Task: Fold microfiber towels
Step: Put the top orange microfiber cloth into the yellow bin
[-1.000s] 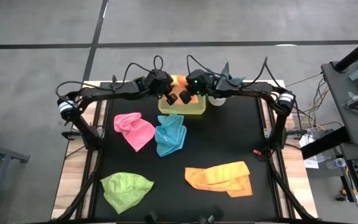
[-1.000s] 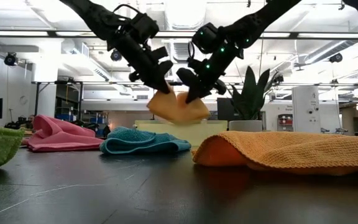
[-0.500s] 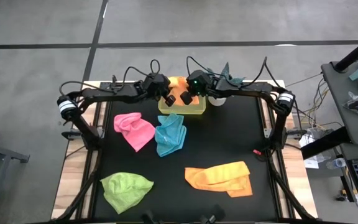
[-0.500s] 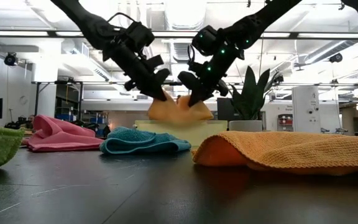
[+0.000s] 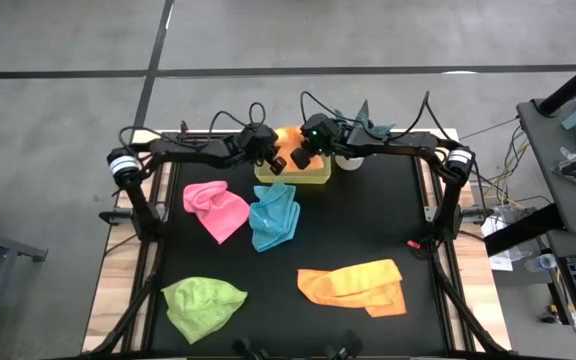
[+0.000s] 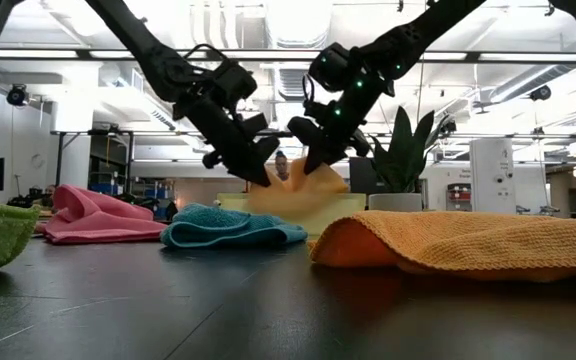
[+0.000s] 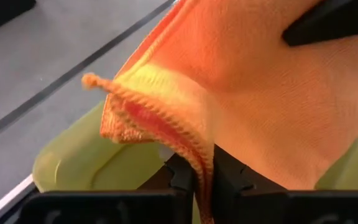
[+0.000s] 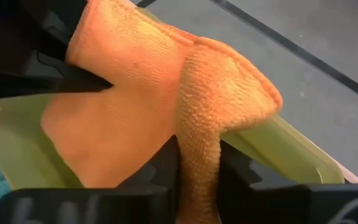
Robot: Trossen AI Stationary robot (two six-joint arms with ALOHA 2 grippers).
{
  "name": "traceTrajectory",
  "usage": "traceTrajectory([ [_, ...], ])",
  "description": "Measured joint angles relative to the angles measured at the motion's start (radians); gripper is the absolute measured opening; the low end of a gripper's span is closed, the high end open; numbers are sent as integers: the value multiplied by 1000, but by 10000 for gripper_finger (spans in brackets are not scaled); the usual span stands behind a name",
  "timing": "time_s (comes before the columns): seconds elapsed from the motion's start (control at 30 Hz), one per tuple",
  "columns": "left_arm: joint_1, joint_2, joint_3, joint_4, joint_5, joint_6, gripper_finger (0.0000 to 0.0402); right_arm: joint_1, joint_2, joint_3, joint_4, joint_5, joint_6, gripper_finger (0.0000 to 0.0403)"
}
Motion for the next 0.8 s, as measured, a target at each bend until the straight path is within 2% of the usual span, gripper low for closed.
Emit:
traceTrajectory([
  [0.17,0,6,3,0,-12,0,41,0,0,-1,-32,0,8,111],
  [0.33,4,-1,1,-9,-20,0,68,0,0,-1,-55,0,11,132],
  [0.57,4,-4,2,-21,-23,0,117,0,-15,9,-70,0,11,141],
  [0.8,4,-15,3,-34,-31,22,181,10,-65,10,-85,-3,0,133],
])
